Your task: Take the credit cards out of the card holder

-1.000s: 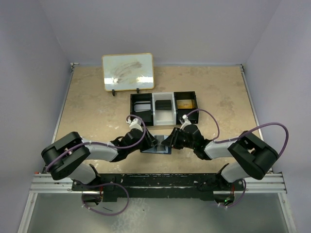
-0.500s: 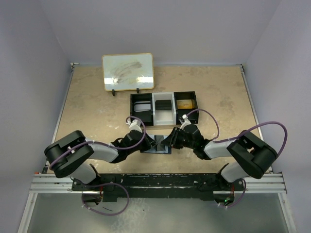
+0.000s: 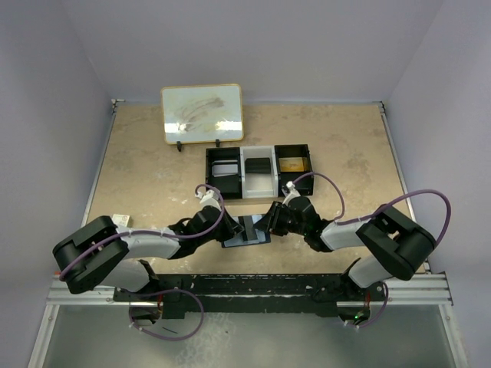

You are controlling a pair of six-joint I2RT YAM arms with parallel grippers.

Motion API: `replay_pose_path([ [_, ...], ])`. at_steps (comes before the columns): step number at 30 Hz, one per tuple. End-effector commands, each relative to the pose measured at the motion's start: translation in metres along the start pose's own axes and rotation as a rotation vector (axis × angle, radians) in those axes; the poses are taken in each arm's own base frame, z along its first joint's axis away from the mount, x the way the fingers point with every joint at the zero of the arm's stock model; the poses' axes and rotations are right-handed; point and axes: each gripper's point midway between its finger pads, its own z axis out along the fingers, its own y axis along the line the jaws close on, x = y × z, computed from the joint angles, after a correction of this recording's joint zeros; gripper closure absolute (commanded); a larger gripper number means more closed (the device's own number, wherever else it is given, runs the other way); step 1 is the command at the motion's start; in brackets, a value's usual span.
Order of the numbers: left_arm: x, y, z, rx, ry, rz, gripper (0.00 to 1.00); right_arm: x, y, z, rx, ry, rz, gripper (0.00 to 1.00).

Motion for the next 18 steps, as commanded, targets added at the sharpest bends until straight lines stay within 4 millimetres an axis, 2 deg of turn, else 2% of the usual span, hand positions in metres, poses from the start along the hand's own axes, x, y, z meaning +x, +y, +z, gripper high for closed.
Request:
replay_pose_path([
  [1,-0.011,-0.006,-0.002,0.004,-0.042,0.038,1.0,0.035,-0.068,-0.009,0.258,0.105,0.0,0.66],
  [11,-0.011,-0.006,-0.001,0.001,-0.037,0.039,1.0,0.028,-0.06,-0.006,0.235,0.095,-0.026,0.66],
  [13,-0.01,-0.006,0.0,-0.001,-0.036,0.038,1.0,0.024,-0.051,-0.007,0.214,0.094,-0.031,0.66],
  [18,-0.012,-0.005,-0.003,-0.004,-0.04,0.042,1.0,-0.003,-0.01,-0.018,0.107,0.027,-0.13,0.63],
])
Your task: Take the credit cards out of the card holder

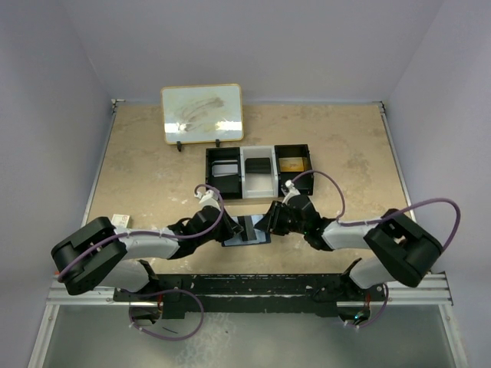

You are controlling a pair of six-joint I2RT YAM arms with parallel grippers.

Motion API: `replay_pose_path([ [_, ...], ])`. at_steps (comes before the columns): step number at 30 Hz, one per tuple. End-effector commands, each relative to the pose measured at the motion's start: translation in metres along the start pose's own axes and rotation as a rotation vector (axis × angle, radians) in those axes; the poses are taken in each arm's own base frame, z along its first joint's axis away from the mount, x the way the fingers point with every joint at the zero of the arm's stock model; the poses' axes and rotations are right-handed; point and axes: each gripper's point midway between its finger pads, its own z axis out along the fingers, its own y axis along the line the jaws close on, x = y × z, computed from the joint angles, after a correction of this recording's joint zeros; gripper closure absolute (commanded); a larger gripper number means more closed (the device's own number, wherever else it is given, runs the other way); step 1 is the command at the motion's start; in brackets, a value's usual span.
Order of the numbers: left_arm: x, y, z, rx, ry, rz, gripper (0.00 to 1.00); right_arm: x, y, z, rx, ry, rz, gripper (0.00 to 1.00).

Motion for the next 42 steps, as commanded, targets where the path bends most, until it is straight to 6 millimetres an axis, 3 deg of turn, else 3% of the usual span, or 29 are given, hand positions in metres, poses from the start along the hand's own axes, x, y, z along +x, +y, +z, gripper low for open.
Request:
replay_pose_path([
  [1,-0.011,-0.008,-0.002,0.009,-0.039,0.043,1.0,-0.006,-0.005,-0.016,0.066,0.008,-0.124,0.63],
  [6,-0.011,-0.009,-0.001,-0.001,-0.029,0.061,1.0,-0.016,0.02,-0.016,0.008,0.007,-0.174,0.62],
  [11,-0.012,-0.01,-0.001,0.0,-0.031,0.061,1.0,-0.004,0.028,-0.002,-0.057,0.056,-0.164,0.62],
  [16,-0.012,-0.01,-0.001,0.0,-0.03,0.059,0.99,0.014,0.001,0.016,0.014,0.112,-0.105,0.63],
  [20,-0.011,-0.01,-0.001,0.001,-0.03,0.055,0.86,0.028,-0.022,0.019,0.079,0.131,-0.058,0.64],
  [26,-0.011,-0.013,0.001,0.02,-0.033,0.036,0.82,0.035,-0.033,0.015,0.098,0.124,-0.02,0.65],
  [33,-0.012,-0.019,0.003,0.038,-0.036,0.029,0.83,0.034,-0.03,0.015,0.081,0.126,-0.029,0.71],
  [35,-0.012,-0.021,0.004,0.047,-0.033,0.026,0.92,0.034,-0.03,0.015,0.085,0.123,-0.028,0.74],
  [37,-0.012,-0.022,0.004,0.051,-0.034,0.024,1.0,0.033,-0.037,0.013,0.124,0.111,-0.016,0.75],
  [42,-0.014,-0.011,-0.002,0.003,-0.043,0.034,1.0,0.035,-0.059,0.004,0.24,0.1,0.019,0.79],
])
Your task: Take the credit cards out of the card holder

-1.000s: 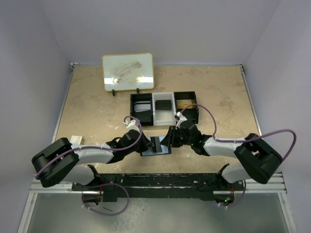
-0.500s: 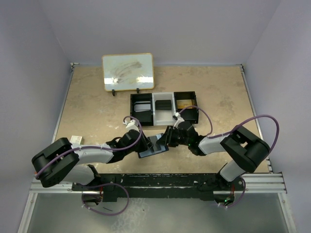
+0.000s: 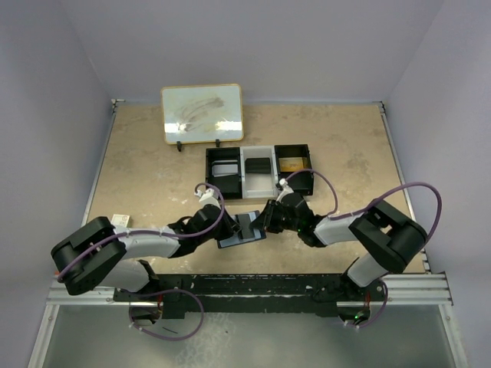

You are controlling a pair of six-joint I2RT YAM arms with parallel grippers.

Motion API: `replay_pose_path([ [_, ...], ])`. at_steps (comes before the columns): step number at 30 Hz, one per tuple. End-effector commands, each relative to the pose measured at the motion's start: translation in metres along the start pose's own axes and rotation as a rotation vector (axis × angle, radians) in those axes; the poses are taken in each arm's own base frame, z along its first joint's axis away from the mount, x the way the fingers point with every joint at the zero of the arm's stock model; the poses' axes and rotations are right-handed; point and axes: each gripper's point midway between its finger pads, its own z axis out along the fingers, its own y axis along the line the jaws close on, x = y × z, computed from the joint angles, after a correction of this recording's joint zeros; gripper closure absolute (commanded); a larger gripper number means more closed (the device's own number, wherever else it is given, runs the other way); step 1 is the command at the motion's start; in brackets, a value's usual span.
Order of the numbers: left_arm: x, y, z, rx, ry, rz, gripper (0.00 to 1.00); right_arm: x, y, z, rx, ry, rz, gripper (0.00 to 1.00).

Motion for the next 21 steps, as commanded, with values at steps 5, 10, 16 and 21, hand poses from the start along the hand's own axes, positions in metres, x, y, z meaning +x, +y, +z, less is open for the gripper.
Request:
replay_pose_path([
  [5,-0.011,0.0,-0.014,-0.017,-0.036,0.017,1.0,0.033,-0.064,-0.022,0.268,0.067,0.054,0.79],
  [10,-0.01,0.006,-0.018,-0.036,-0.033,0.036,1.0,0.029,-0.06,-0.021,0.263,0.066,0.042,0.78],
  [16,-0.008,0.006,-0.019,-0.032,-0.021,0.042,1.0,0.014,-0.041,-0.02,0.209,0.037,-0.016,0.77],
  [21,-0.008,0.004,-0.017,-0.028,-0.019,0.046,1.0,-0.009,0.005,-0.024,0.06,-0.016,-0.098,0.73],
])
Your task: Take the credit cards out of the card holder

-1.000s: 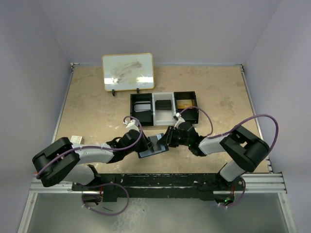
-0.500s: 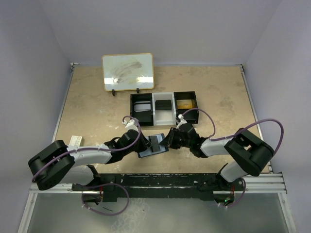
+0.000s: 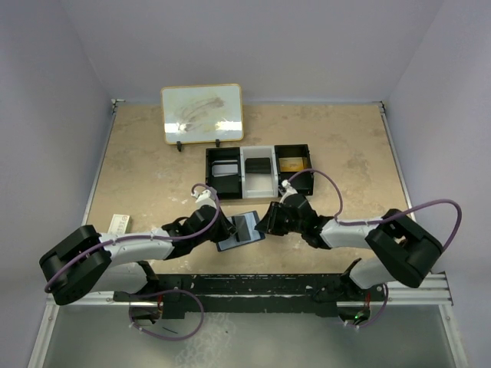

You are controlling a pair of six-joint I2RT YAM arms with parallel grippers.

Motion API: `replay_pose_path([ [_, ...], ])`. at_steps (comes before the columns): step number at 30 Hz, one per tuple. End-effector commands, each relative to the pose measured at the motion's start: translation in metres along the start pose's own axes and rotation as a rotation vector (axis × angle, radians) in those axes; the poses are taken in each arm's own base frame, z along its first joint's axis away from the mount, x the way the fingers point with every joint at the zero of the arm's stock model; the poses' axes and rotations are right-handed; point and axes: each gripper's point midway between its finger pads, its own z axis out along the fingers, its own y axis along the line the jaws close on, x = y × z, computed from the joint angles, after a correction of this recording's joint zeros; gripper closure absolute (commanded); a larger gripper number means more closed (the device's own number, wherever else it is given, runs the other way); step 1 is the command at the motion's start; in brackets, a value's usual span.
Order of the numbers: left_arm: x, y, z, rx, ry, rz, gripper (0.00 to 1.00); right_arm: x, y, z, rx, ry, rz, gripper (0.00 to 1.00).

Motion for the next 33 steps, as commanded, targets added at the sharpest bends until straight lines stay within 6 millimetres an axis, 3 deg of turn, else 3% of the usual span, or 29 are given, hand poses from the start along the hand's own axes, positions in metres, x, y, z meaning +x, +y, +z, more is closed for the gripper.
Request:
replay_pose_path([
  [1,-0.005,-0.001,-0.001,0.003,-0.022,0.033,1.0,-0.014,0.018,-0.01,-0.033,-0.035,-0.105,0.72],
  [6,-0.007,-0.003,-0.001,0.001,-0.023,0.038,1.0,-0.024,0.059,-0.017,-0.165,-0.057,-0.146,0.69],
  [10,-0.008,-0.004,-0.002,0.004,-0.026,0.039,1.0,-0.019,0.071,-0.003,-0.19,-0.012,-0.162,0.68],
  [12,-0.008,-0.004,-0.002,0.002,-0.026,0.038,1.0,-0.013,0.068,0.007,-0.178,0.017,-0.156,0.68],
  [16,-0.008,-0.002,-0.002,-0.006,-0.024,0.041,1.0,0.002,0.04,0.025,-0.075,0.077,-0.128,0.69],
  [21,-0.007,-0.003,-0.005,0.001,-0.02,0.05,0.99,0.021,0.014,0.027,-0.006,0.128,-0.075,0.69],
  [28,-0.008,-0.011,-0.007,0.045,-0.023,0.029,0.88,0.027,0.006,0.028,0.007,0.138,-0.052,0.7],
  [33,-0.01,-0.012,-0.008,0.051,-0.037,0.009,1.0,0.027,0.003,0.028,0.022,0.134,-0.046,0.7],
])
